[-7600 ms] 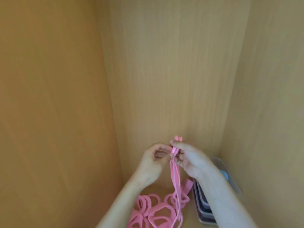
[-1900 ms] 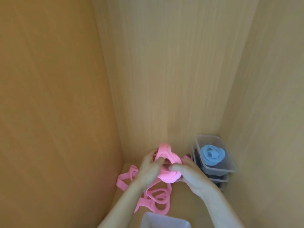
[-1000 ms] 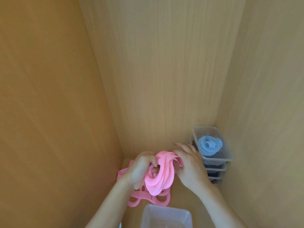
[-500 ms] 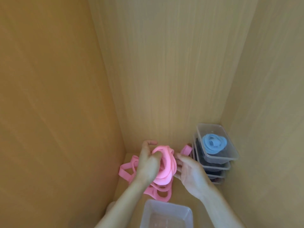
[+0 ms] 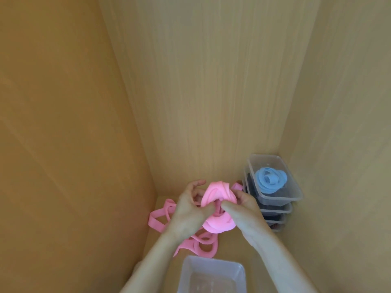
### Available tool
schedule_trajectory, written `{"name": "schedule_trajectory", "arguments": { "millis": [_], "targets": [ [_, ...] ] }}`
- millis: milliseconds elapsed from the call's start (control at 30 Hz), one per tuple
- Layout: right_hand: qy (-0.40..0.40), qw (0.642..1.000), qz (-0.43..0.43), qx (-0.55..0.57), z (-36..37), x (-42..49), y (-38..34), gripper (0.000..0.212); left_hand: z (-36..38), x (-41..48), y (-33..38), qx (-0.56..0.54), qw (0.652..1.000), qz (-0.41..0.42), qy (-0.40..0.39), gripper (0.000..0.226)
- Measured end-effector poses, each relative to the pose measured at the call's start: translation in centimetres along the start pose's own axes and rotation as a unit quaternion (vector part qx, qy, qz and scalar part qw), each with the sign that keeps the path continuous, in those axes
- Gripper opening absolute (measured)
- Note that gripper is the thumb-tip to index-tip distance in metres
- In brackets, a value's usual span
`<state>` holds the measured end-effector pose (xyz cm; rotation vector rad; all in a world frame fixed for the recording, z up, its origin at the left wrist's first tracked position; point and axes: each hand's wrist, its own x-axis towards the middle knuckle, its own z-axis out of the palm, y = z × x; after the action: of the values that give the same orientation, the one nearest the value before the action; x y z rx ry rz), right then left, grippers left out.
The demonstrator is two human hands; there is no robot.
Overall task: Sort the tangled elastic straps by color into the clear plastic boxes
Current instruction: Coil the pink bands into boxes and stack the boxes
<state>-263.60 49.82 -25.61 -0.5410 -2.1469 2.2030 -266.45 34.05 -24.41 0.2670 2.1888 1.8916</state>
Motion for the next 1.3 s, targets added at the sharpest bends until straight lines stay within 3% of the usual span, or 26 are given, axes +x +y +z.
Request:
{"name": "schedule_trajectory", "arguments": {
  "millis": [133, 300, 467, 634, 800, 934, 1167, 1301],
  "targets": [
    [0.009, 0.999, -0.038, 0.02, 0.1, 0.2, -0.1, 0.035, 0.6, -0.9, -0.5, 0.064, 0.996, -0.061, 0.004, 0.054],
    [0.032, 0.998, -0.044, 0.026, 0.9, -0.4, 1.0, 0.037, 1.4, -1.3, -1.9, 0.003, 0.994, -0.093, 0.06, 0.026],
    [-0.022, 0.998, -0.046, 0.029, 0.6, -0.5, 1.3, 0.045, 0.5, -1.1, -2.5, -0.06, 0.992, -0.082, 0.078, 0.016],
    [-0.072, 0.996, -0.047, 0.019, -0.3, -0.4, 0.5, 0.039, -0.9, -1.0, -2.7, -0.156, 0.983, -0.091, 0.025, 0.022],
    [-0.09, 0.994, -0.019, 0.056, -0.2, -0.8, 0.9, 0.024, -2.1, -1.2, -3.0, -0.179, 0.98, -0.082, -0.041, 0.043],
    [-0.11, 0.992, 0.013, 0.058, 0.0, -1.0, 1.5, 0.021, -2.2, -1.6, -4.1, -0.196, 0.974, -0.095, -0.062, 0.043],
    [-0.101, 0.994, 0.037, 0.009, 0.0, -1.5, 3.0, 0.014, -1.2, -2.7, -5.1, -0.113, 0.992, -0.059, 0.019, 0.059],
    [-0.135, 0.989, 0.052, 0.027, -0.5, -1.9, 3.9, 0.016, -1.8, -2.9, -5.7, -0.144, 0.988, -0.047, -0.003, 0.04]
  ]
}}
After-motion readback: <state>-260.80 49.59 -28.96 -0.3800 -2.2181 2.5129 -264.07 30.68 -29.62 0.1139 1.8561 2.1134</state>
